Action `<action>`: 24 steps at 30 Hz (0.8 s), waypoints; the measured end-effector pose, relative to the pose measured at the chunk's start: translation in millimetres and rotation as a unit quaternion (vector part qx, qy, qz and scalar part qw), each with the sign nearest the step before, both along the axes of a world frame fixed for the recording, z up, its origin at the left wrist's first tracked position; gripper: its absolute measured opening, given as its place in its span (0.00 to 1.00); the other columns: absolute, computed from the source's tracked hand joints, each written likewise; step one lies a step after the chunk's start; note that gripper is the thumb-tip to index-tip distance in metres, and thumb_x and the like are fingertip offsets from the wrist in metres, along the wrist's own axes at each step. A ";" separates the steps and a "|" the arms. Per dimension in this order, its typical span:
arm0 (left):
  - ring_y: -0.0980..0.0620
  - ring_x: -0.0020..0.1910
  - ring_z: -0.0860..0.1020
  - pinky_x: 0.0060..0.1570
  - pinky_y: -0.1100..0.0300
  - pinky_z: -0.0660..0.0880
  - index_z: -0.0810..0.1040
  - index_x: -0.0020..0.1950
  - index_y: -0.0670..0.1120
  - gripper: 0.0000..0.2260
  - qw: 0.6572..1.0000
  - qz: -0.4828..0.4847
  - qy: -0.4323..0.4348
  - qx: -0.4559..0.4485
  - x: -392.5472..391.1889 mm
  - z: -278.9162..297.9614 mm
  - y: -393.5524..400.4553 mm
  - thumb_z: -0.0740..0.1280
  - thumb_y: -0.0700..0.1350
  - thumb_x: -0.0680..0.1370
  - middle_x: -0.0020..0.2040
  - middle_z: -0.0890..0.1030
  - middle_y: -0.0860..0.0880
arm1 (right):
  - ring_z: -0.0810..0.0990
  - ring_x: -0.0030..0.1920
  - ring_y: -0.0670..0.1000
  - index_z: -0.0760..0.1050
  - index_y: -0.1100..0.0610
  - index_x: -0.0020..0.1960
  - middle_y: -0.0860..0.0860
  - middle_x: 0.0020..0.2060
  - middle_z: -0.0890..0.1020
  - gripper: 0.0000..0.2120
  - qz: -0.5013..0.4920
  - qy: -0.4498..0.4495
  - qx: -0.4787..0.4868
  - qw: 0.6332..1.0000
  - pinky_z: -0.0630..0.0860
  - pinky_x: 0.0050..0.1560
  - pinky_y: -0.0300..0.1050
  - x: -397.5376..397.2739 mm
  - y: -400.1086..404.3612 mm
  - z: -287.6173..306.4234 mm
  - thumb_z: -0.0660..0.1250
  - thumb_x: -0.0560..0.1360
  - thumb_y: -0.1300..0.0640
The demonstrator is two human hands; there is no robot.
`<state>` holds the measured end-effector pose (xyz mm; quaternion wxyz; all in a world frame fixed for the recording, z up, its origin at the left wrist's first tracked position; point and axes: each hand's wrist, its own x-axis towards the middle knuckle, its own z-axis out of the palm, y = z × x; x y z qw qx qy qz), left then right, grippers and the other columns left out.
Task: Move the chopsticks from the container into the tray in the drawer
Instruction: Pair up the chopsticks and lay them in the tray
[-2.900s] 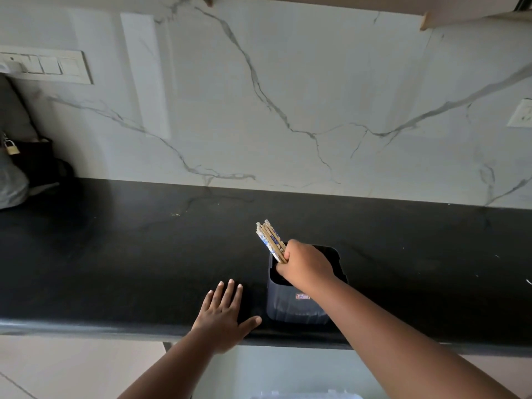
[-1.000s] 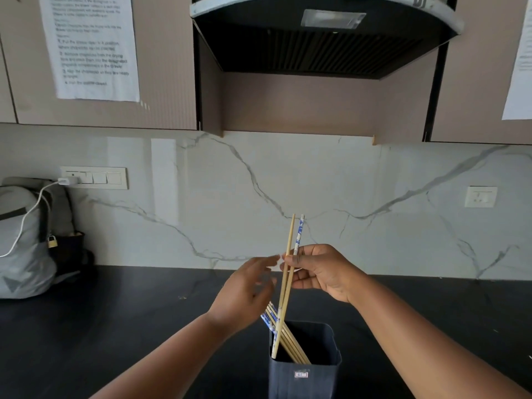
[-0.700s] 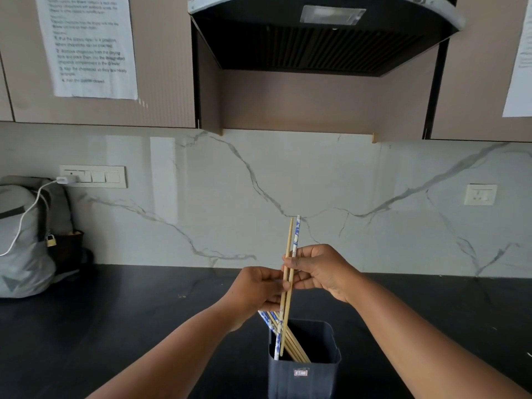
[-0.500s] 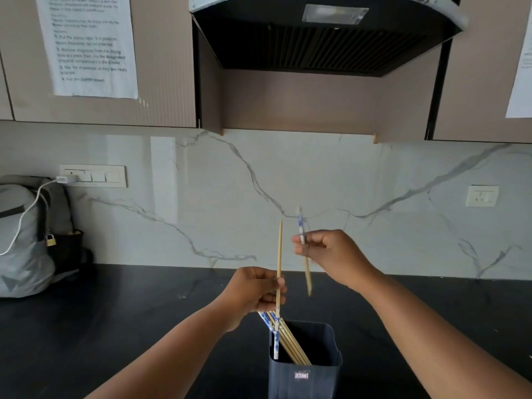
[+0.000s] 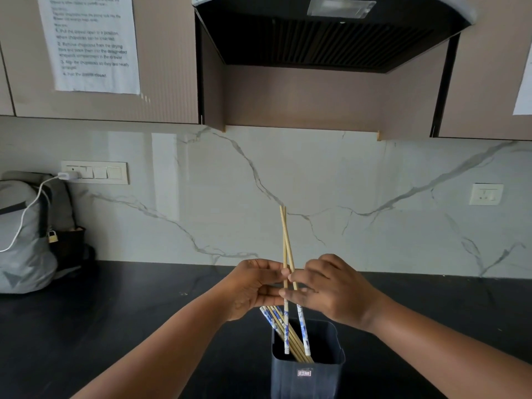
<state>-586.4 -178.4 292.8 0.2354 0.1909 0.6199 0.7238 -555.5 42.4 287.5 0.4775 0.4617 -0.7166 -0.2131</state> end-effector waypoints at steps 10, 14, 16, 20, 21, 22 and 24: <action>0.50 0.38 0.82 0.39 0.58 0.81 0.85 0.49 0.41 0.12 0.999 -0.024 -0.001 -0.023 5.1 1.0 6.2 0.74 0.43 0.68 0.46 0.84 0.40 | 0.79 0.48 0.51 0.78 0.46 0.63 0.50 0.53 0.83 0.15 -0.020 -0.020 -0.002 1.000 0.76 0.45 0.47 5.7 -4.5 -9.1 0.58 0.82 0.57; 0.49 0.43 0.83 0.41 0.59 0.80 0.83 0.53 0.37 0.08 0.999 -0.003 0.016 -0.031 3.0 -5.4 8.7 0.68 0.37 0.77 0.48 0.84 0.39 | 0.79 0.46 0.51 0.75 0.45 0.66 0.51 0.53 0.83 0.17 -0.030 -0.060 -0.021 0.998 0.77 0.44 0.46 9.5 -6.9 -12.1 0.58 0.82 0.57; 0.49 0.41 0.83 0.41 0.59 0.79 0.82 0.52 0.35 0.07 0.999 0.033 0.019 -0.027 1.0 -10.4 9.3 0.68 0.37 0.77 0.45 0.84 0.40 | 0.78 0.40 0.46 0.71 0.47 0.69 0.54 0.51 0.81 0.18 -0.040 -0.130 -0.111 0.984 0.75 0.39 0.39 11.3 -7.9 -12.6 0.59 0.81 0.58; 0.48 0.42 0.84 0.42 0.57 0.80 0.82 0.52 0.36 0.07 0.998 0.052 0.024 -0.041 2.5 -16.9 9.5 0.69 0.38 0.76 0.44 0.85 0.41 | 0.79 0.38 0.43 0.70 0.44 0.65 0.45 0.48 0.80 0.21 -0.051 -0.420 -0.499 0.757 0.78 0.40 0.35 10.7 -15.6 -5.2 0.68 0.76 0.59; 0.48 0.42 0.84 0.42 0.58 0.80 0.82 0.52 0.36 0.07 0.997 0.052 0.030 -0.053 3.6 -18.2 10.8 0.70 0.38 0.76 0.44 0.85 0.41 | 0.82 0.42 0.44 0.75 0.46 0.61 0.45 0.46 0.82 0.16 -0.056 -0.513 -0.560 0.648 0.81 0.45 0.40 8.4 -17.5 -0.9 0.70 0.76 0.58; 0.49 0.41 0.84 0.41 0.59 0.80 0.82 0.51 0.36 0.07 0.996 0.052 0.036 -0.063 5.1 -19.1 12.7 0.70 0.38 0.76 0.43 0.85 0.41 | 0.83 0.44 0.47 0.79 0.49 0.57 0.47 0.45 0.85 0.12 -0.058 -0.583 -0.590 0.556 0.82 0.46 0.43 5.8 -20.3 2.5 0.71 0.75 0.57; 0.51 0.40 0.84 0.39 0.61 0.79 0.83 0.51 0.37 0.07 0.993 0.055 0.056 -0.086 7.1 -21.6 17.1 0.69 0.39 0.77 0.44 0.85 0.41 | 0.86 0.45 0.51 0.83 0.54 0.50 0.51 0.42 0.87 0.06 -0.058 -0.651 -0.592 0.471 0.82 0.43 0.42 1.9 -26.0 3.3 0.73 0.73 0.58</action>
